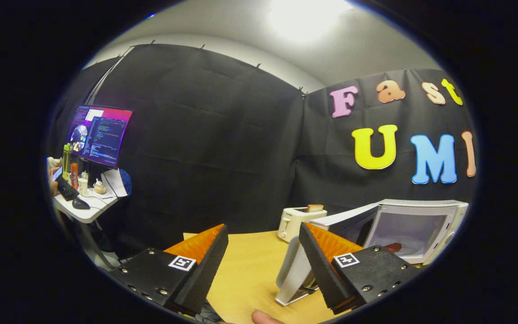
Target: Open the microwave, put the food inside, and close the microwave door.
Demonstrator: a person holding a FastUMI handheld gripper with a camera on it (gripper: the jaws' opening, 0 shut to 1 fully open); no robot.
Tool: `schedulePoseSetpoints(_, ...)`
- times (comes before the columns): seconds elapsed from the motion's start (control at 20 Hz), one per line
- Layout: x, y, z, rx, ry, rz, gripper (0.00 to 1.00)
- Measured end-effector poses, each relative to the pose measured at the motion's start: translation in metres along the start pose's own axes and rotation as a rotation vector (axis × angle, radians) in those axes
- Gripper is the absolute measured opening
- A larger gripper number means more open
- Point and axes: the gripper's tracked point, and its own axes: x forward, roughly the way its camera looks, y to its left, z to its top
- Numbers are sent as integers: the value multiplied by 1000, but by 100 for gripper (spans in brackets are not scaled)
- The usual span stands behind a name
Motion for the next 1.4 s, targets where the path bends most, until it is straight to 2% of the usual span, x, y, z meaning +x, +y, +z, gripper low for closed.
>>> schedulePoseSetpoints(0.05, 7, 7, -3, -23, 2, 0, 93)
schedulePoseSetpoints(0.15, 26, 6, -18, -44, 23, -62, 65)
schedulePoseSetpoints(0.2, 33, 3, -30, -37, 50, -91, 48)
schedulePoseSetpoints(0.3, 47, 0, -56, 0, 123, -133, 22)
schedulePoseSetpoints(0.4, 55, -12, -71, 31, 168, -184, 8)
schedulePoseSetpoints(0.5, 64, -32, -90, 58, 215, -236, 8)
schedulePoseSetpoints(0.55, 61, -36, -92, 80, 232, -233, 2)
schedulePoseSetpoints(0.65, 61, -33, -101, 114, 246, -209, 1)
schedulePoseSetpoints(0.85, 40, -48, -97, 22, 233, -278, 1)
schedulePoseSetpoints(1.05, 16, -64, -100, 50, 224, -297, 1)
schedulePoseSetpoints(1.25, -10, -101, -93, 20, 212, -374, 1)
schedulePoseSetpoints(1.4, -28, -137, -97, 65, 224, -435, 1)
